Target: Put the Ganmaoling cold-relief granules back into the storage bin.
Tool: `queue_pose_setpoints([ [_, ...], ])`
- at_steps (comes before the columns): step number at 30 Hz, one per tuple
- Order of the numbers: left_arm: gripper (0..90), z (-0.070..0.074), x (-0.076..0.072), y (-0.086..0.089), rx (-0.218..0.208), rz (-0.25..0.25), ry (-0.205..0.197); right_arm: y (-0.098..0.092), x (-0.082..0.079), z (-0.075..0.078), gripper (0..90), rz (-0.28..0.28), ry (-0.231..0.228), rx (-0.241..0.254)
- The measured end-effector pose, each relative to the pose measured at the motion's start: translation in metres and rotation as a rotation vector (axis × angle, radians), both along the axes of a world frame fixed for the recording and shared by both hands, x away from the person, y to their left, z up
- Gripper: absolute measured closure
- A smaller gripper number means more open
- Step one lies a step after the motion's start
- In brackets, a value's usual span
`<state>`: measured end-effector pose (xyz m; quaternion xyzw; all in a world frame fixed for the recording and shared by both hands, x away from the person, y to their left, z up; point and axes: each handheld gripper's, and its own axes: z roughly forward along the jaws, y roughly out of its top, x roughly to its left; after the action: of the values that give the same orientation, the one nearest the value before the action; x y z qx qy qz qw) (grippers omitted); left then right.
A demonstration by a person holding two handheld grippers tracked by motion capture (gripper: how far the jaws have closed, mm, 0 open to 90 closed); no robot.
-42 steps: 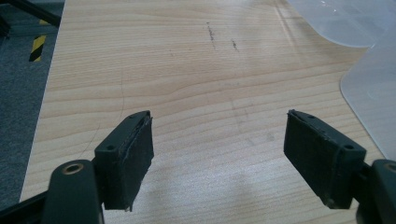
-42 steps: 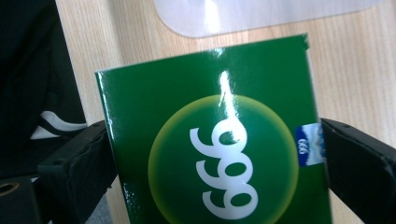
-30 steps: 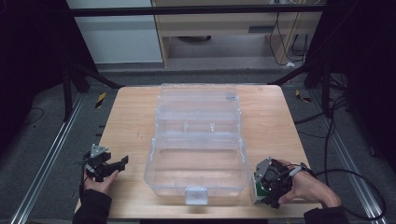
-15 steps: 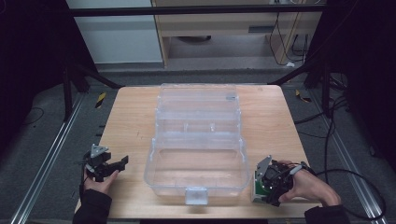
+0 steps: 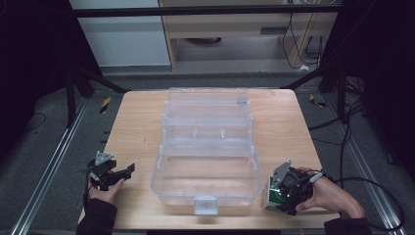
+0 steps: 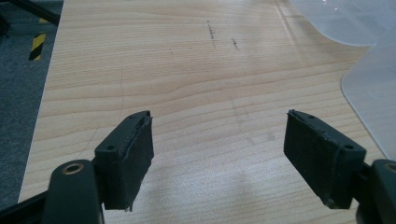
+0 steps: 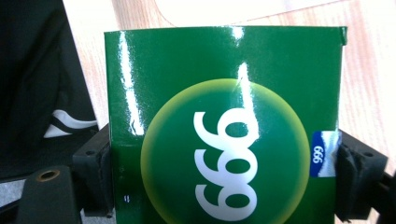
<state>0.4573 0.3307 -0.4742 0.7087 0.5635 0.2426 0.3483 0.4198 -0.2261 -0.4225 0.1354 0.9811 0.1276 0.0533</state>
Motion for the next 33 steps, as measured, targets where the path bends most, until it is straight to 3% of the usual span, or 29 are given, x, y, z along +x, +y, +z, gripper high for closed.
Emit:
queue_pose_setpoints([
  [9, 23.5, 0.000, 0.000, 0.000, 0.000, 0.001, 0.000, -0.004, -0.005, 0.026, 16.2, -0.012, -0.032, 0.034],
  [33, 23.5, 0.000, 0.000, 0.001, 0.002, 0.001, -0.001, -0.001, -0.011, 0.079, 16.1, -0.002, -0.072, 0.046],
])
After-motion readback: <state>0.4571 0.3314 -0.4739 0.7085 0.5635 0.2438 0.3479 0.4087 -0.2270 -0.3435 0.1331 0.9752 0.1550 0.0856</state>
